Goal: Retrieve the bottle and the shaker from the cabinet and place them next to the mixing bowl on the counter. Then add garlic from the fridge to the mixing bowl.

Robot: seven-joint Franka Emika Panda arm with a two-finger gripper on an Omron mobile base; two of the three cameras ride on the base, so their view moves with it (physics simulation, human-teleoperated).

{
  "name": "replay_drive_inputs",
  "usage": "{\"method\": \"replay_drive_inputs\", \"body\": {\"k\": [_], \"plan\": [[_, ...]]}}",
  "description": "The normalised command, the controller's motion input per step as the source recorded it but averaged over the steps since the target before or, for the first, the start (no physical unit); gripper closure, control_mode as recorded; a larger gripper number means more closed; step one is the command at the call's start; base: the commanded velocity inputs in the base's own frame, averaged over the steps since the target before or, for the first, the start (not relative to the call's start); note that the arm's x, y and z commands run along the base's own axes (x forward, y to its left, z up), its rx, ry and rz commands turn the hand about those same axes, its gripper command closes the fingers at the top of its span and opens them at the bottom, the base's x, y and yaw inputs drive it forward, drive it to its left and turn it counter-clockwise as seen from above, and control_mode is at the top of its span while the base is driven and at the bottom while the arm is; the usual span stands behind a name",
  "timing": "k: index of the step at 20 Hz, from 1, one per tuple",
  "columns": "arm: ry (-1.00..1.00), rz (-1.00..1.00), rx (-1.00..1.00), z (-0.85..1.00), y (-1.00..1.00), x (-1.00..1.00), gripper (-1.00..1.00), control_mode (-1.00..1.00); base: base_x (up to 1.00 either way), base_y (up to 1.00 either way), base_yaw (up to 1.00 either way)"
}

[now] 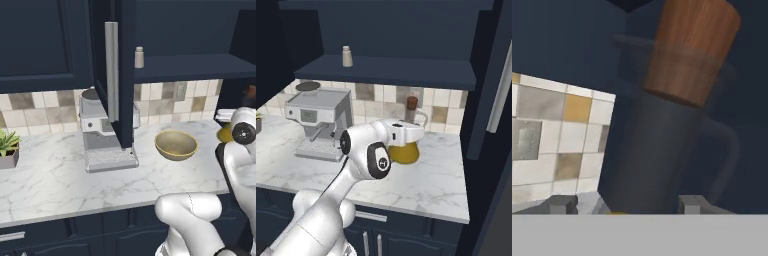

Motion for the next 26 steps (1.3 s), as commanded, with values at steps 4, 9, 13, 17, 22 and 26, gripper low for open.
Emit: {"method": "replay_drive_inputs", "body": {"k": [4,9,13,17,22,26], "plan": [[0.00,0.28,0.00,-0.41,-0.03,0.57,1.00,-1.00,0.00,0.00,0.00],[-0.03,0.24,0.00,-0.34,-0.22,0.48,1.00,-1.00,0.00,0.00,0.00],[0.00,0.16,0.00,-0.25,-0.35,0.29,1.00,-1.00,0.00,0.00,0.00],[-0.06,0.14,0.00,-0.21,-0.06,0.14,1.00,-1.00,0.00,0.00,0.00],[-0.05,0.11,0.00,-0.16,-0.42,0.11,1.00,-1.00,0.00,0.00,0.00],[0.00,0.02,0.00,-0.01,-0.99,0.00,1.00,-1.00,0.00,0.00,0.00]]}}
